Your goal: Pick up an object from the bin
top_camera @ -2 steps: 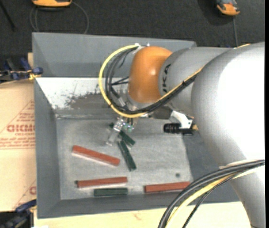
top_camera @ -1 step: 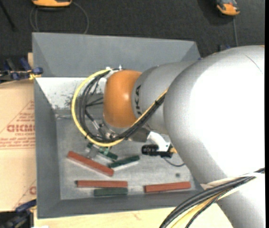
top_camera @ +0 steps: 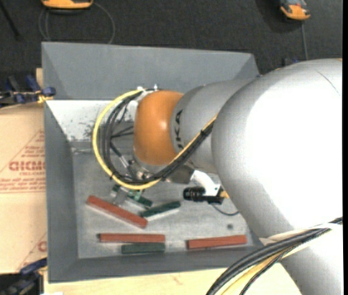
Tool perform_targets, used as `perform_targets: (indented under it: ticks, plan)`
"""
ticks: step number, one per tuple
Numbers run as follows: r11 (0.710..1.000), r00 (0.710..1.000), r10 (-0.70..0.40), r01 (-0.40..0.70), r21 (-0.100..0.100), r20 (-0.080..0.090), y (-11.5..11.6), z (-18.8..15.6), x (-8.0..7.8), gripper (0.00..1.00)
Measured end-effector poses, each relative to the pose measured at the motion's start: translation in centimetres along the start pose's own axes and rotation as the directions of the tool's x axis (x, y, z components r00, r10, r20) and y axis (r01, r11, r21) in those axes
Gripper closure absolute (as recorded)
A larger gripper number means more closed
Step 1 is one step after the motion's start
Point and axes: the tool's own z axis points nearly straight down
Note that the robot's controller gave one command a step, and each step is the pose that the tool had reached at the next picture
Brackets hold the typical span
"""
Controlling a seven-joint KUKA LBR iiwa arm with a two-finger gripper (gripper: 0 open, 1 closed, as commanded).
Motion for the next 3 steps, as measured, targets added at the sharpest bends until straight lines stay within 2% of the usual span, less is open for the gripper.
perform_targets:
  ticks: [1, 3]
  plan:
    - [1.0, 1.0, 0.0, 0.0, 0.003, -0.002, -0.1, -0.4, 0.1, 1.0]
    - [1.0, 1.0, -0.001, 0.001, 0.009, -0.006, -0.2, -3.4, 0.1, 1.0]
